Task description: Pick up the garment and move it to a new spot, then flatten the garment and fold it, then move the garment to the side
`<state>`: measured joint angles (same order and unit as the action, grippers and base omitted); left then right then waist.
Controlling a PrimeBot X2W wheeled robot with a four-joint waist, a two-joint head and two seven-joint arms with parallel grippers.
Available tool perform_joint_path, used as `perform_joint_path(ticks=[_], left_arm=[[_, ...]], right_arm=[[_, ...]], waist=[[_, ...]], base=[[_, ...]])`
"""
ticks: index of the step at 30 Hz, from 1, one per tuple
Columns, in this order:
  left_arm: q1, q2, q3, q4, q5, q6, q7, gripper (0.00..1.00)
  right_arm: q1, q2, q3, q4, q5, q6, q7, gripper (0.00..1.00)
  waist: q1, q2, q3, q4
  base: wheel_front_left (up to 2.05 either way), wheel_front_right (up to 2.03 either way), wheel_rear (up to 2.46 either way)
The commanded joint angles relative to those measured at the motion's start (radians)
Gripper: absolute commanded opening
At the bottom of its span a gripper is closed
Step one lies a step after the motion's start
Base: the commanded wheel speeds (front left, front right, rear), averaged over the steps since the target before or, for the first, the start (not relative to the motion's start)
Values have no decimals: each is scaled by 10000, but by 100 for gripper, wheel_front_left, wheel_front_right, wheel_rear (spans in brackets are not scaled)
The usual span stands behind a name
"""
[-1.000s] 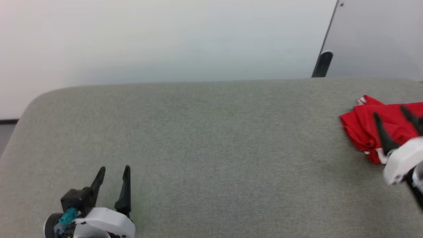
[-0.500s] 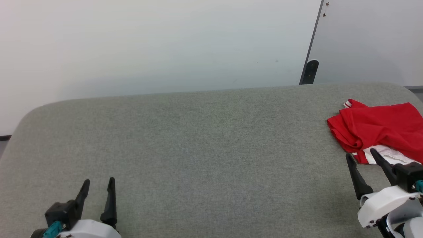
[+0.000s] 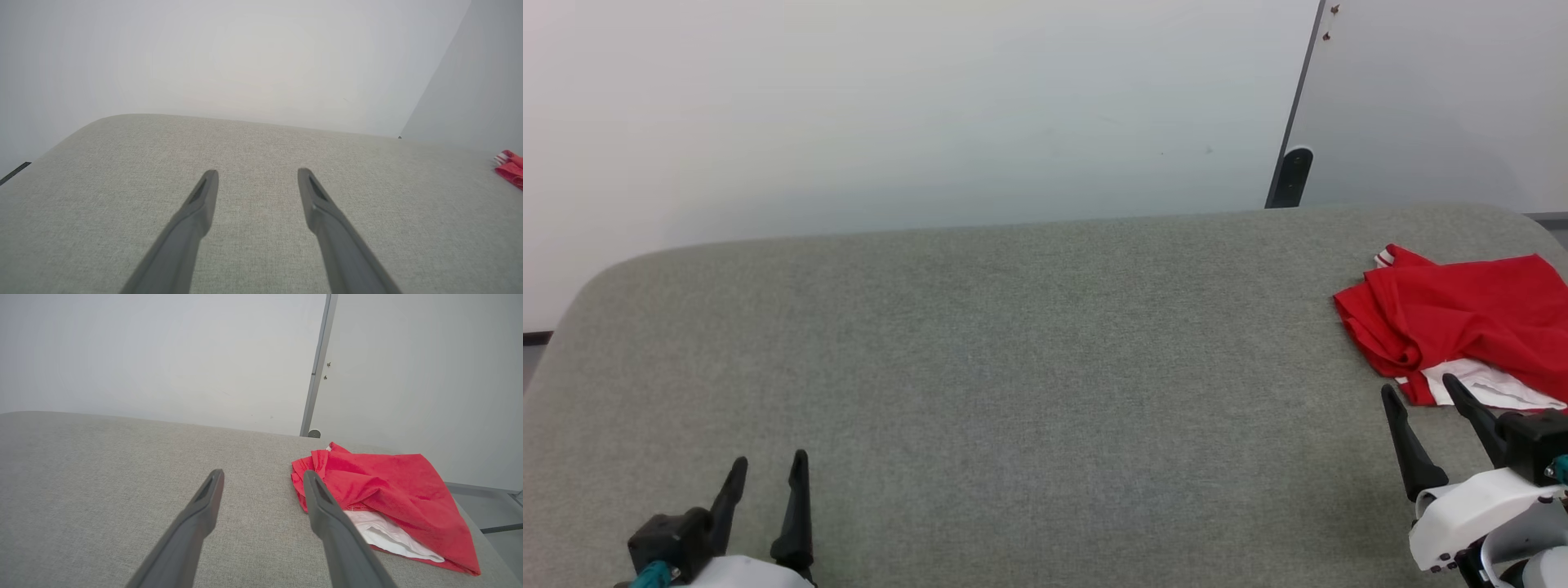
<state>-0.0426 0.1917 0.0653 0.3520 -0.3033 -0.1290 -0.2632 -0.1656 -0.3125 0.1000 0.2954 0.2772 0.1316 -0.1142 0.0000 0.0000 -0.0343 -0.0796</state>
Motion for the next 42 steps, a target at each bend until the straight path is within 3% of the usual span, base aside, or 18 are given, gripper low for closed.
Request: perform_joint_path(ticks=[1, 13, 14, 23, 42], left_arm=[[57, -23, 13, -74, -109, -24, -6, 100], [230, -20, 81, -184, 65, 53, -6, 100], [123, -17, 74, -164, 64, 54, 0, 0], [324, -346, 75, 307, -414, 51, 185, 0], [78, -604, 159, -76, -3555, 32, 1048, 0]], right_arm=[[161, 36, -72, -78, -53, -14, 54, 100], [248, 11, -129, -260, -64, -14, 237, 100], [128, 14, -106, -234, -52, 0, 234, 0], [501, 383, -99, 229, 433, 0, 386, 0], [512, 930, -600, 9, 3629, -3, 843, 0]], waist=[[0, 0, 13, 13], [0, 0, 43, 53], [0, 0, 44, 53], [0, 0, 53, 71], [0, 0, 103, 184]], base=[[0, 0, 0], [0, 0, 0], [0, 0, 0], [0, 0, 0], [0, 0, 0]])
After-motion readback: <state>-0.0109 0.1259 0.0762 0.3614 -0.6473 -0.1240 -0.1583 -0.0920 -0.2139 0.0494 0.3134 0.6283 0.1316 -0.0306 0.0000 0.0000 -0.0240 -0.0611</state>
